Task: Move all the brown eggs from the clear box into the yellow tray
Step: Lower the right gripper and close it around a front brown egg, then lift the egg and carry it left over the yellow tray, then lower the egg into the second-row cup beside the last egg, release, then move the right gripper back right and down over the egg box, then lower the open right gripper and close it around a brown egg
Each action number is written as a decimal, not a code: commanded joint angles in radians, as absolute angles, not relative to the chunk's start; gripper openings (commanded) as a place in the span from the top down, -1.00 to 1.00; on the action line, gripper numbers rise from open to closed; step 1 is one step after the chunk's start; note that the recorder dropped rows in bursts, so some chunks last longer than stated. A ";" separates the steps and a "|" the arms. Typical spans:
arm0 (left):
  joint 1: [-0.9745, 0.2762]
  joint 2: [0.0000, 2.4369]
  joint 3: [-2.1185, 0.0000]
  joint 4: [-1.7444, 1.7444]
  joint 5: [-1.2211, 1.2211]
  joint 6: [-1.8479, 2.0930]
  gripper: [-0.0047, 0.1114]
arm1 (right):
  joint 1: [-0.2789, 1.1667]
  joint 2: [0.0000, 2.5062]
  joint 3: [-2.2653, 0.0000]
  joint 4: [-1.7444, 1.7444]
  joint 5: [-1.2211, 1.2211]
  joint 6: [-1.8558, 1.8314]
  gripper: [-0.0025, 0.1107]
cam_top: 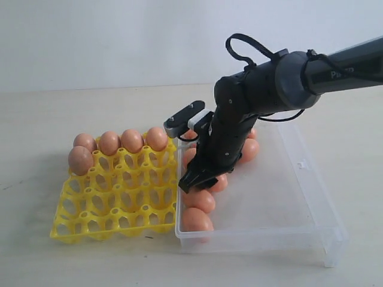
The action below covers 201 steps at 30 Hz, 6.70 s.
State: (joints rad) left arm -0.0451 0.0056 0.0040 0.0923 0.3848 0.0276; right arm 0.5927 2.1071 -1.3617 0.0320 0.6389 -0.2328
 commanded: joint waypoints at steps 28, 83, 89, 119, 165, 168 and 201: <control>-0.050 0.000 0.000 0.091 0.379 0.023 0.92 | 0.749 1.712 -1.024 0.152 -0.254 -0.216 0.96; -0.050 0.000 0.000 0.091 0.379 0.023 0.92 | 0.814 2.283 -1.376 -0.117 -0.491 0.109 0.96; -0.050 0.000 0.000 0.091 0.379 0.023 0.92 | 0.814 2.283 -1.375 -0.117 -0.485 0.109 0.96; -0.050 0.000 0.000 0.091 0.379 0.023 0.92 | 0.814 2.283 -1.375 -0.111 -0.466 0.109 0.06; -0.050 0.000 0.000 0.091 0.379 0.021 0.92 | 0.698 1.808 -1.273 -0.023 0.869 -0.066 0.06; -0.050 0.000 0.000 0.091 0.379 0.021 0.92 | 0.661 1.847 -1.273 -0.008 0.866 -0.165 0.06; -0.050 0.000 0.000 0.091 0.379 0.023 0.92 | 0.687 1.954 -1.275 0.028 0.761 -0.427 0.07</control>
